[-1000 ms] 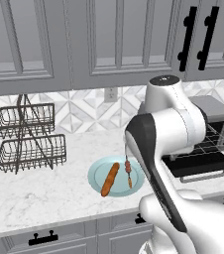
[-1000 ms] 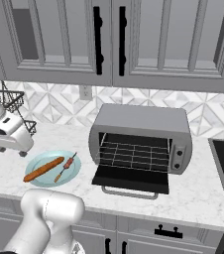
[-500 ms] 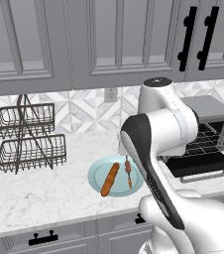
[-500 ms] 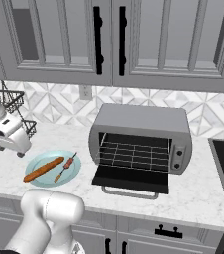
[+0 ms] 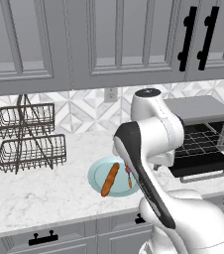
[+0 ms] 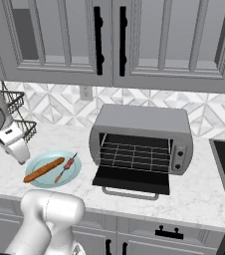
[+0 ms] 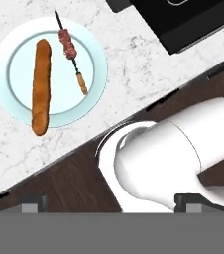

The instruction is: Pick up the kebab skewer and baguette bread, and place them inside the toaster oven. Close the toaster oven door and start by setting the timer.

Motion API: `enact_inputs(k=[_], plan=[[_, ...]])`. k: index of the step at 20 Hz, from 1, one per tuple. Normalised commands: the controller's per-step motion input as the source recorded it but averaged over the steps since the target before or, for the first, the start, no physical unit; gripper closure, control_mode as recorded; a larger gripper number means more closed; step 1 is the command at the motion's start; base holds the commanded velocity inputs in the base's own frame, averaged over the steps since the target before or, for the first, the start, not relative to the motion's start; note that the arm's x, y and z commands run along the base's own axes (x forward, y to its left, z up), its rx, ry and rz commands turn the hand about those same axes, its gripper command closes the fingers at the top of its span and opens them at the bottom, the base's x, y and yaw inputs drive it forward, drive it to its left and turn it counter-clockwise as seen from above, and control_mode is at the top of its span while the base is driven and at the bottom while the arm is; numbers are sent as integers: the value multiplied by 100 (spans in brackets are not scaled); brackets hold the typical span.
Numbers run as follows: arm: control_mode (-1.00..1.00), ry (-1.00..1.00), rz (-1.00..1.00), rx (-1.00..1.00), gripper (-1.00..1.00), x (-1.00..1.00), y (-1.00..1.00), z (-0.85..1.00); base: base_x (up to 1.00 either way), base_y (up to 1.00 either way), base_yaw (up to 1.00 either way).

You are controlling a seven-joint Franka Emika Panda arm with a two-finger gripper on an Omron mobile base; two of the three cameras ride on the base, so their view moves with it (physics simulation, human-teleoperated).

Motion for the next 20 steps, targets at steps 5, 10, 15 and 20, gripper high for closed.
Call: enact_inputs(k=[5,10,15,20], plan=[[-100,0,-3,3,-100,72,-1,-37,0,0,0],[-100,0,0,0,-100,67,8,-61,0,0,0],[-100,5,0,0,-100,44,17,-72,0,0,0],[-100,1,0,0,-100,44,21,-64,0,0,0]])
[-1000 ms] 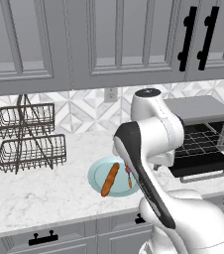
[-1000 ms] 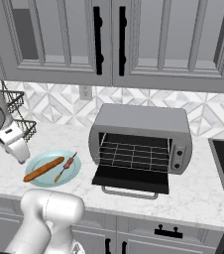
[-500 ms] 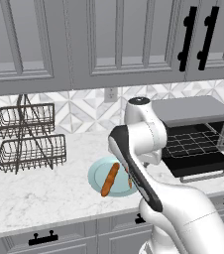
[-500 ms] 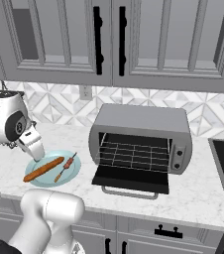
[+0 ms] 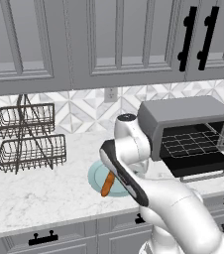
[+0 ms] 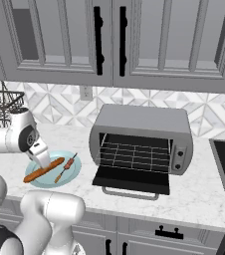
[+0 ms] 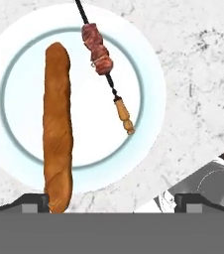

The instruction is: Pick up the kebab skewer and baguette bread, and place them inside the toaster oven. Close the toaster oven door and start by setting the timer.

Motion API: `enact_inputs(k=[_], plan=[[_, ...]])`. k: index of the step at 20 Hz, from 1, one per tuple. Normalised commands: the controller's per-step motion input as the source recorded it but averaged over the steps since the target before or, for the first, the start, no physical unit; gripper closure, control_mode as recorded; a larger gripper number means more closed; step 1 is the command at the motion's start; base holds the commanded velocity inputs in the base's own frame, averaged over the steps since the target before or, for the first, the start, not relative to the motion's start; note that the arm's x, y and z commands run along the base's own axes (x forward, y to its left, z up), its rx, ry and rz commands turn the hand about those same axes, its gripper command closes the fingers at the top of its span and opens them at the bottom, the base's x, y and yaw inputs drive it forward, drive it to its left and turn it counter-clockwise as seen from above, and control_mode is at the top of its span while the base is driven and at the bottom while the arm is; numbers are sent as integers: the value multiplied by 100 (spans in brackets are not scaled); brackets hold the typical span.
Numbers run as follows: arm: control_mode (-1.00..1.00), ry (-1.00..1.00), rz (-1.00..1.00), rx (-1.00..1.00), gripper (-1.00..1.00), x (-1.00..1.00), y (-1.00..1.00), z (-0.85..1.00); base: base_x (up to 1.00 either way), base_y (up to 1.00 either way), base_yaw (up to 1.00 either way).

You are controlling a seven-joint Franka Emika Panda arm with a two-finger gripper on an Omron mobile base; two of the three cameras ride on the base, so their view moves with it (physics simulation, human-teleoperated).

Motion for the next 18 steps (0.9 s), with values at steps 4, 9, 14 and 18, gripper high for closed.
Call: enact_inputs(k=[4,9,14,18], plan=[[-100,0,0,0,-100,39,16,-52,0,0,0],[-100,0,0,0,-100,30,13,-38,0,0,0],[-100,0,0,-1,-100,15,13,-31,0,0,0],[-100,2,0,0,-100,24,4,-21,0,0,0]])
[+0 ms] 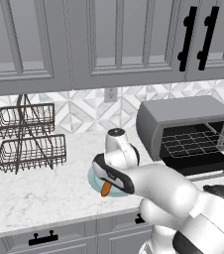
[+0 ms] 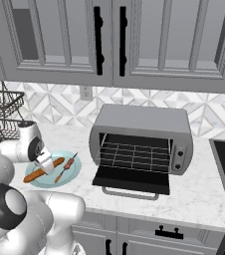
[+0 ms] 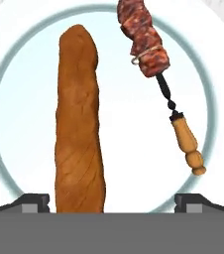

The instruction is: Pick up the kebab skewer and baguette bread, and place them inside the toaster oven. Close the toaster oven door and start by setting the timer.

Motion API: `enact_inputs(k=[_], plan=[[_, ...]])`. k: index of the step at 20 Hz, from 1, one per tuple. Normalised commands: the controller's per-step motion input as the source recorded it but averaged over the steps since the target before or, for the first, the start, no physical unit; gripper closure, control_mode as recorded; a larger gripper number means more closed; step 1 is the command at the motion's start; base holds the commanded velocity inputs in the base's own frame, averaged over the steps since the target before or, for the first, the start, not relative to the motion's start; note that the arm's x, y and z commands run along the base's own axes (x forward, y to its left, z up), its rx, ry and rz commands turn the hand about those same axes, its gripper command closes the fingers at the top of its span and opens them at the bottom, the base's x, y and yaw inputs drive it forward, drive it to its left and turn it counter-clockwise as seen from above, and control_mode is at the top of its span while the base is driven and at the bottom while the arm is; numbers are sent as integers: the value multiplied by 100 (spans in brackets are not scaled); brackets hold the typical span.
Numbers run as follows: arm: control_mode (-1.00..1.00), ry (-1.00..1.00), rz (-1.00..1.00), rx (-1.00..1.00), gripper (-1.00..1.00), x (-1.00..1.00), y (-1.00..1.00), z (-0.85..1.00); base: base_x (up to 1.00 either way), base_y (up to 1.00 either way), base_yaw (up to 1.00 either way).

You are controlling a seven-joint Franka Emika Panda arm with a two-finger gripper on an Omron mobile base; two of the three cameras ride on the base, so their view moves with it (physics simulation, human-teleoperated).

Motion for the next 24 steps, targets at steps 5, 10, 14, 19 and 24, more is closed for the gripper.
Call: enact_inputs(k=[5,10,14,19,24], plan=[[-100,3,0,0,-100,23,13,-19,0,0,0],[-100,1,0,0,-100,16,0,-14,0,0,0],[-100,0,0,0,-100,0,0,-27,0,0,0],[-100,0,0,0,-100,0,0,-34,0,0,0],[-100,2,0,0,100,0,4,-6,0,0,0]])
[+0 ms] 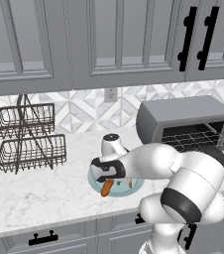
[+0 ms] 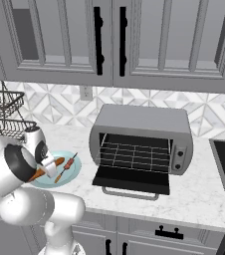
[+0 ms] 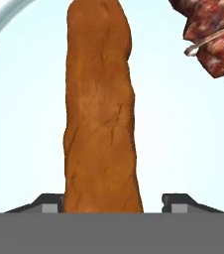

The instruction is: Pick up the kebab skewer and baguette bread, and place them inside the toaster oven. Close the toaster oven door and start by setting the timer.

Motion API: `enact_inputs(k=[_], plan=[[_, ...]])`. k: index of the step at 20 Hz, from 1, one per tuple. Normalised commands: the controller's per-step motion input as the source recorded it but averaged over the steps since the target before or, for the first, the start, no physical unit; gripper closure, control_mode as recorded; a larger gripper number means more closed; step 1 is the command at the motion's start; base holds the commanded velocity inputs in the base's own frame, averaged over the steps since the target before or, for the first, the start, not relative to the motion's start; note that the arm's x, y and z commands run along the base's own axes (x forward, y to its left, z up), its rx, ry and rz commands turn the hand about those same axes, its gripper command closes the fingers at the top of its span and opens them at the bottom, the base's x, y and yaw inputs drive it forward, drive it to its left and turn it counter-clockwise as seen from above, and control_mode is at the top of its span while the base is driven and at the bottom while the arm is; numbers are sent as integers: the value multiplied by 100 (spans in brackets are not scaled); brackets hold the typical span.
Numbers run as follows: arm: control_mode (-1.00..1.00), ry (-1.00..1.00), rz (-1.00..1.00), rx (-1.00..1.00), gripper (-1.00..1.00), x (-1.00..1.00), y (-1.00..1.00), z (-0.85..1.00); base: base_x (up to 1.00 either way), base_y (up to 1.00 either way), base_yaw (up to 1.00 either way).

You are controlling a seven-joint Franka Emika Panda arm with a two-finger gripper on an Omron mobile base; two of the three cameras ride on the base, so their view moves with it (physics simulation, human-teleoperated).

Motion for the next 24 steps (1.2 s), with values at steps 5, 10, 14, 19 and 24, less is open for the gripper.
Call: enact_inputs(k=[5,10,14,19,24], plan=[[-100,0,0,0,100,0,0,0,0,0,0],[-100,0,0,1,100,0,-4,2,0,0,0],[-100,0,0,5,100,0,-8,48,0,0,0],[-100,0,0,6,100,-11,-15,66,0,0,0],[-100,0,-2,8,100,-6,-30,59,0,0,0]])
